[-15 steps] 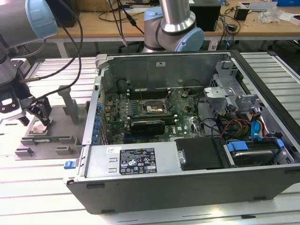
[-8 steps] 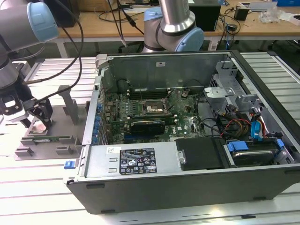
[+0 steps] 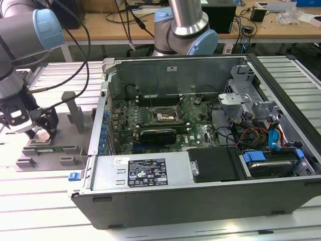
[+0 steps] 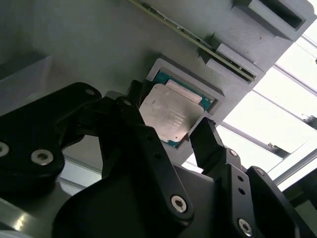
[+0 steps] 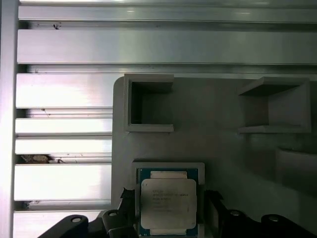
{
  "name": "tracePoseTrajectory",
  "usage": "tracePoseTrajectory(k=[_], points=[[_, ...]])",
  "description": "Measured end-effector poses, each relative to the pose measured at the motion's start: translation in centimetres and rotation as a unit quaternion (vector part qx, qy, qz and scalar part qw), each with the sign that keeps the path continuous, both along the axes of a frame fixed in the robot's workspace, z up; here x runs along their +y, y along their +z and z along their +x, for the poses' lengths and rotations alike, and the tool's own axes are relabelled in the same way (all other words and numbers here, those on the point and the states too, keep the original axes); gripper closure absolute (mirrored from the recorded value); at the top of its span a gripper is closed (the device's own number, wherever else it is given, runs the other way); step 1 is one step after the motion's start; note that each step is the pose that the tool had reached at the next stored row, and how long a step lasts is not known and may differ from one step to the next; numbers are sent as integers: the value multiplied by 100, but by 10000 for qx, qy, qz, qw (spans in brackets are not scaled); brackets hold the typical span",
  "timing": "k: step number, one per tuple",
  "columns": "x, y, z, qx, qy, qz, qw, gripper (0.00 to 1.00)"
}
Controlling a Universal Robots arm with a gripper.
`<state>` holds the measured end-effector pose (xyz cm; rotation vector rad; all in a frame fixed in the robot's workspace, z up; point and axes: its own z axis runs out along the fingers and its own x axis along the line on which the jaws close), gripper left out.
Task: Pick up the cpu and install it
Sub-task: 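Pick up the cpu and move it towards the insertion slot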
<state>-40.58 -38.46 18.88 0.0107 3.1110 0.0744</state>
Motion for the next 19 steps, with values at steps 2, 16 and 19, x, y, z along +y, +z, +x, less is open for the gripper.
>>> tracePoseTrajectory(k=[2, 16, 19], points=[[0, -2, 0, 0, 0, 0, 10000, 34], [6, 39, 0, 0, 0, 0, 10000, 45], [6, 50, 0, -2, 0, 1, 10000, 45]])
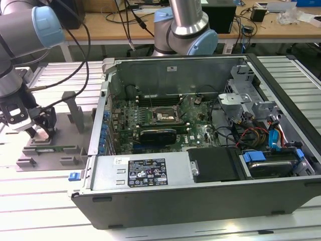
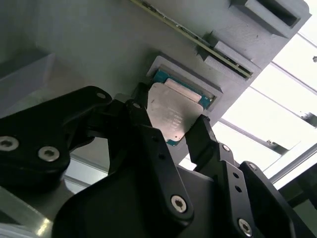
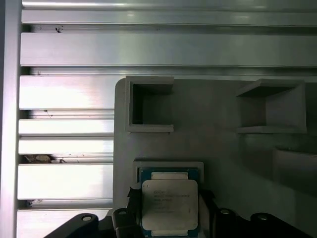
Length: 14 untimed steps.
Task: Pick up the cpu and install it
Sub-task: 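Pick up the cpu and move it towards the insertion slot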
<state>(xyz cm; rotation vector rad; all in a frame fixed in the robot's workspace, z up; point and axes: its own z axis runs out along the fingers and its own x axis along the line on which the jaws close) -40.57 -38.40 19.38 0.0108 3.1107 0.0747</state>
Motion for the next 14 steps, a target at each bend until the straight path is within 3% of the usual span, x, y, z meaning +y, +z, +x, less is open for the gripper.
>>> tracePoseTrajectory(k=[4, 14], points=[[-1, 15, -1, 4, 0, -2, 10000, 45], [0, 235, 0, 1, 0, -1, 10000, 45]])
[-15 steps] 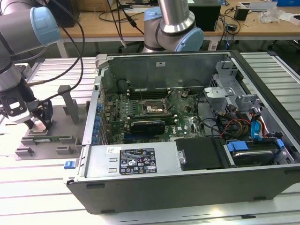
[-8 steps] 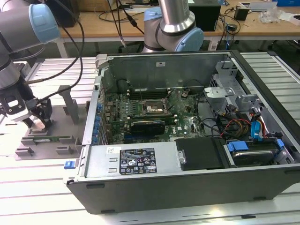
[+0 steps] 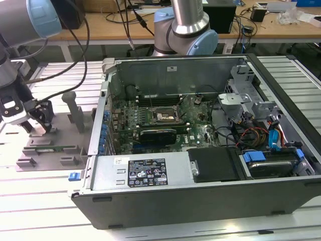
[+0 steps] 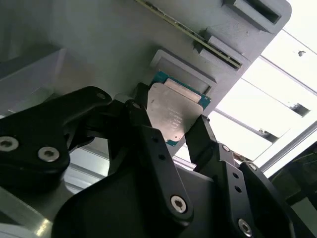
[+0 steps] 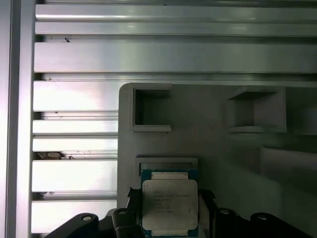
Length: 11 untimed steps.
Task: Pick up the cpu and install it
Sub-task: 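Pick up the cpu and move it towards the insertion slot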
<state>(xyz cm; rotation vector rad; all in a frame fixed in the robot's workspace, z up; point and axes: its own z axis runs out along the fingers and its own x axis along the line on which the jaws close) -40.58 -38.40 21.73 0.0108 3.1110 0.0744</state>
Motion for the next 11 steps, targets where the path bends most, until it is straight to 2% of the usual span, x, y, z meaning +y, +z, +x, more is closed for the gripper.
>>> tracePoseTrajectory(k=[11], points=[[1, 272, 0, 0, 0, 0, 10000, 45]])
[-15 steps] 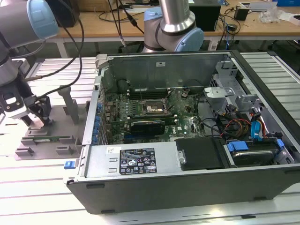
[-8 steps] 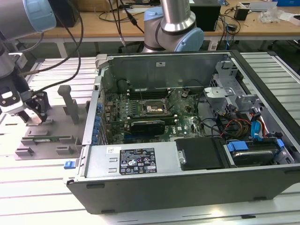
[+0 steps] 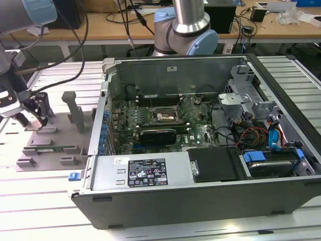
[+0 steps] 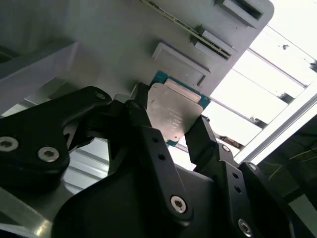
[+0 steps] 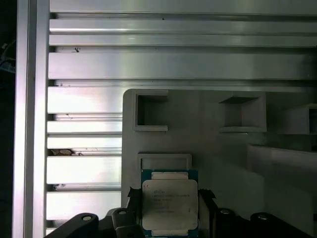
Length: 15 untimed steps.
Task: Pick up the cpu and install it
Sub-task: 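Pick up the cpu and move it towards the insertion slot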
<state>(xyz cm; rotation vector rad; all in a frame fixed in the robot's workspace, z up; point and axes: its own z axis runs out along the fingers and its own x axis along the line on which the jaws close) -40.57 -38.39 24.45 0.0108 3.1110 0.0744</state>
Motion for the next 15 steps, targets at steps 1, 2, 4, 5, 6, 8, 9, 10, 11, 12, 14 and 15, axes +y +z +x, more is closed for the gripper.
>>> tracePoseTrajectory(k=[1, 2, 4, 5, 6, 8, 9, 10, 11, 12, 14, 15], points=[[0, 17, 0, 0, 0, 0, 10000, 45], [0, 35, 0, 0, 0, 0, 10000, 45], [0, 73, 0, 0, 0, 0, 10000, 45], [0, 89, 0, 0, 0, 0, 10000, 45], [0, 96, 0, 0, 0, 0, 10000, 45], [0, 114, 0, 0, 0, 0, 10000, 45], [0, 120, 0, 0, 0, 0, 10000, 45], [0, 126, 0, 0, 0, 0, 10000, 45], [0, 135, 0, 0, 0, 0, 10000, 45], [0, 143, 0, 0, 0, 0, 10000, 45], [0, 174, 0, 0, 0, 0, 10000, 45], [0, 188, 0, 0, 0, 0, 10000, 45]])
